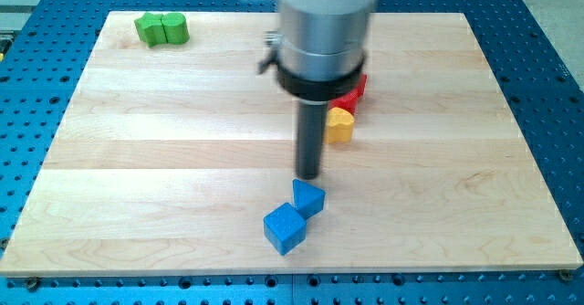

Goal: Push the arm horizontal to the cube

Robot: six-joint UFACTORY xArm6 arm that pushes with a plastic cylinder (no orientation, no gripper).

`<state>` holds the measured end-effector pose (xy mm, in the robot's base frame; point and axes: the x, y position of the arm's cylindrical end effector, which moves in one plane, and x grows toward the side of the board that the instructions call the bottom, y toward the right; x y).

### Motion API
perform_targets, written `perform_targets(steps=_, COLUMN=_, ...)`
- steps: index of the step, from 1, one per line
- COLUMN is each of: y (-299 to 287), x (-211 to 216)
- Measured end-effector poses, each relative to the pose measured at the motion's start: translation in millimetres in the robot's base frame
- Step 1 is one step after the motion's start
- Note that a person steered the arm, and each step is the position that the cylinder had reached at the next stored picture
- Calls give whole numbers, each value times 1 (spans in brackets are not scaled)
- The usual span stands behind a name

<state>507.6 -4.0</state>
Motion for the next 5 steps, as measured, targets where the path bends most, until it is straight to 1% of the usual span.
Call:
perform_targets(steps=1, y=-41, x=-7)
perform_targets(steps=2, y=-105, x=-8)
perform_targets(steps=3, y=-152, x=-8)
perform_targets(steps=5, y=-229, x=-8)
